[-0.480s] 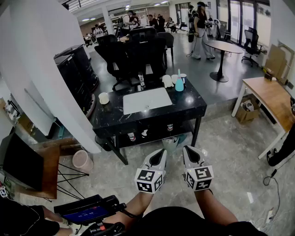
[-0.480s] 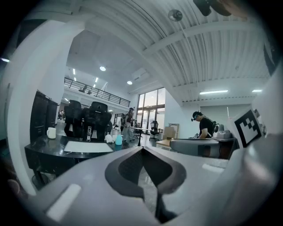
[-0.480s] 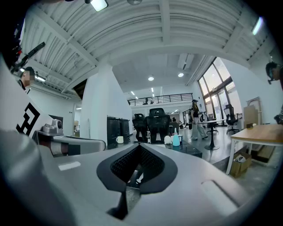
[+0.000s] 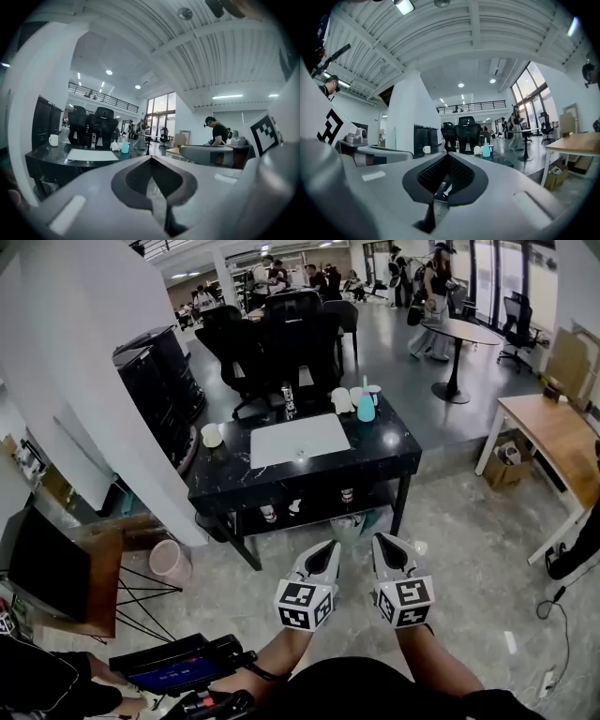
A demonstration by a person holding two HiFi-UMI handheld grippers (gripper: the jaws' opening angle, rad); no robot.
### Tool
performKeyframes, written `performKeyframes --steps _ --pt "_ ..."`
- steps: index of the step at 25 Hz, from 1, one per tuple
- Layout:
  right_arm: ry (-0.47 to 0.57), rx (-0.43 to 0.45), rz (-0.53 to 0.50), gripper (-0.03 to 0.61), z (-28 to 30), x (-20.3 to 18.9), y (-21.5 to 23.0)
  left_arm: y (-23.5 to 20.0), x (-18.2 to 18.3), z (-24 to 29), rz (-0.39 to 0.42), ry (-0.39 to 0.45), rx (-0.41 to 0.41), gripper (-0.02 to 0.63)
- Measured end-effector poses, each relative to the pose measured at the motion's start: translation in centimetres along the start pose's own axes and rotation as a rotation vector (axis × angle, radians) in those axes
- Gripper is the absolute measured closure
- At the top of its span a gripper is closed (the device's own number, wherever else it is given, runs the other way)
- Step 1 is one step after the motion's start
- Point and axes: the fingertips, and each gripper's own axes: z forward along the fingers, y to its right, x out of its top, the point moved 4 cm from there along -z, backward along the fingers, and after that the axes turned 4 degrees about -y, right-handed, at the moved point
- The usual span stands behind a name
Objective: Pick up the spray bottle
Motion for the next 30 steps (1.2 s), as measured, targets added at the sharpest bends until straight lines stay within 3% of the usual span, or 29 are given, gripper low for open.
performKeyframes --steps 7,15,20,30 --pt "0.020 0.007 -0.046 0.555 -0.6 -1.1 2.1 1.3 -1.2 2.0 -0.019 -0.001 0.009 0.614" --pt "0.002 0.010 -0.023 0.555 2.4 -1.7 5.1 0.1 -1.9 5.6 -0.031 -0.022 0.007 0.614" --pt "-0.019 0.002 -0.027 0.555 7.8 -1.7 6.0 -4.2 -0.8 9.7 -0.037 -0.007 -0.010 0.614" --pt "-0.059 -0.082 -0.015 0.555 23.8 -0.1 7.4 -17.4 2.2 19.6 -0.070 -0.020 -0.104 0.614"
